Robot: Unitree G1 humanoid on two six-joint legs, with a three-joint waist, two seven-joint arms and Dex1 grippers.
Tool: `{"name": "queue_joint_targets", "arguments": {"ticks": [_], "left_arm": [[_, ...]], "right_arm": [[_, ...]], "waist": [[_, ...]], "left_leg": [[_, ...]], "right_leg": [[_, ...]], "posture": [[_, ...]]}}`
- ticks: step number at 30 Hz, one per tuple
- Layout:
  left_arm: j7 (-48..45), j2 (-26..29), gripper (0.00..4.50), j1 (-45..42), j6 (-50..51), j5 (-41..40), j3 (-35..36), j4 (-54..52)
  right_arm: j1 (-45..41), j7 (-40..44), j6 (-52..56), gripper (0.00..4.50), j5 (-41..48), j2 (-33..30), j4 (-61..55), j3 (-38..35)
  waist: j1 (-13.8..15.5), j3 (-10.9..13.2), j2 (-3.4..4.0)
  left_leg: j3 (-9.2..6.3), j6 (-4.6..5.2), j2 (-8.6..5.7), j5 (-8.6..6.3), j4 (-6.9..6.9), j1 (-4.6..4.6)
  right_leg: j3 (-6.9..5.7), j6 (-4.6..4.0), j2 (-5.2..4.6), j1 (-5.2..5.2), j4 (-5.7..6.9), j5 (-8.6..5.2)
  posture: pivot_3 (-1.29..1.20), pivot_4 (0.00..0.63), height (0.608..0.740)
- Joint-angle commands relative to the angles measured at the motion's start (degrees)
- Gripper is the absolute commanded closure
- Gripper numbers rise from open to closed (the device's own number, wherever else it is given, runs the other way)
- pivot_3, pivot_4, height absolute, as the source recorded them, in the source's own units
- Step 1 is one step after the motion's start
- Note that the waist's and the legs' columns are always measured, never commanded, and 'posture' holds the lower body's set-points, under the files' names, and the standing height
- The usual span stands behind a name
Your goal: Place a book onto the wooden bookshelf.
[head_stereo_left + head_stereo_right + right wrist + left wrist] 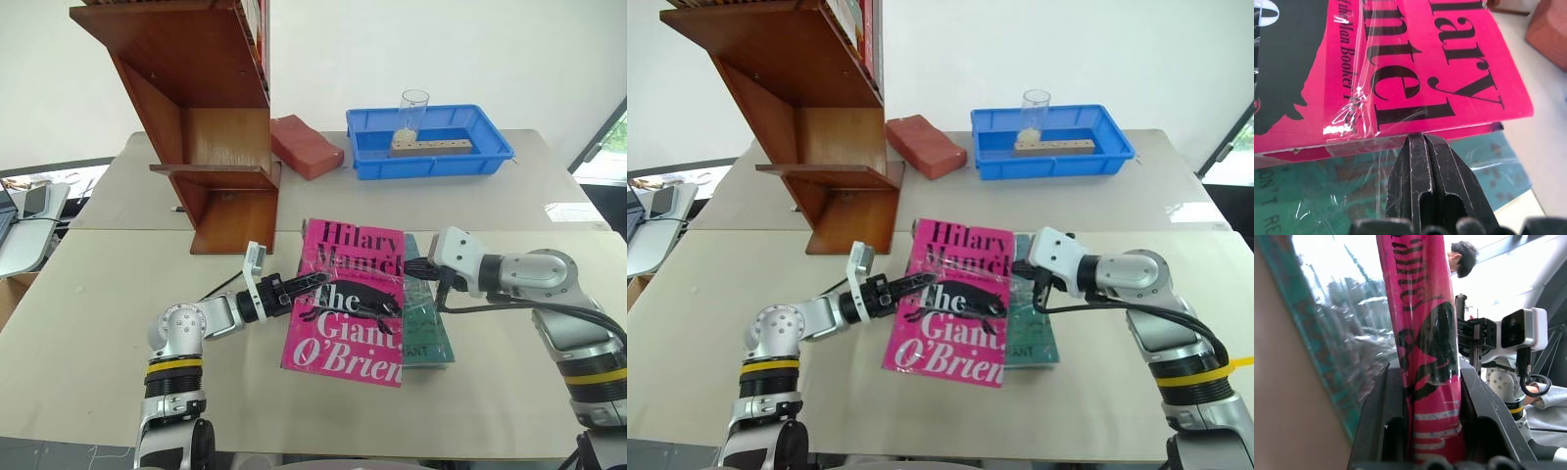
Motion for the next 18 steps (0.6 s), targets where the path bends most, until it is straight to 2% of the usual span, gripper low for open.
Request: {"name": "queue_joint_targets", "arguments": {"ticks": [1, 5, 10, 13, 18], "left_arm": [[-0.92, 3.72, 3.81, -2.68, -2.58, -3.35, 2.57, -7.33], [-3.10, 8.09, 3.81, -8.37, -12.02, 1.45, -1.19, -13.58], [-8.94, 14.71, 3.81, -16.37, -33.23, 17.48, -11.74, -18.51], [-9.04, 18.61, 3.81, -25.66, -52.54, 32.11, -16.40, -16.76], [-12.58, 27.25, 3.81, -31.60, -81.74, 50.92, -23.06, -6.59]], "right_arm": [[-1.01, 0.93, 2.99, 4.50, 3.96, -3.39, -4.87, -5.81], [1.44, 2.69, 6.24, 4.50, 7.44, -9.28, -6.13, -13.30], [2.98, 4.54, 14.29, 4.50, 14.93, -14.46, -9.81, -21.91], [-0.18, 4.46, 21.60, 4.50, 22.34, -16.87, -13.89, -26.06], [-9.30, -0.30, 30.41, 4.50, 31.67, -16.14, -17.24, -25.05]], "waist": [[0.02, 0.00, 0.00], [0.48, 0.06, 0.03], [0.44, 0.05, 0.06], [0.11, 0.21, 0.10], [-0.86, 0.33, 0.24]], "left_leg": [[-0.01, 0.00, 0.00, 0.00, -0.02, 0.00], [-0.11, -0.07, -0.05, 0.03, -0.02, 0.03], [-0.11, -0.22, -0.14, 0.12, -0.05, 0.04], [-0.11, -0.22, -0.15, 0.12, -0.11, 0.04], [-0.12, -0.20, -0.16, 0.12, -0.34, 0.09]], "right_leg": [[-0.01, -0.01, 0.00, 0.00, -0.01, 0.00], [-0.04, -0.01, -0.01, 0.21, -0.18, 0.01], [0.06, 0.04, -0.04, 0.57, -0.60, 0.07], [0.07, -0.06, -0.06, 0.63, -0.67, 0.13], [0.20, -0.09, -0.01, 0.65, -0.73, 0.16]], "posture": [[0.00, 0.150, 0.649], [0.00, 0.150, 0.649], [0.00, 0.150, 0.649], [0.00, 0.150, 0.649], [0.00, 0.150, 0.649]]}}
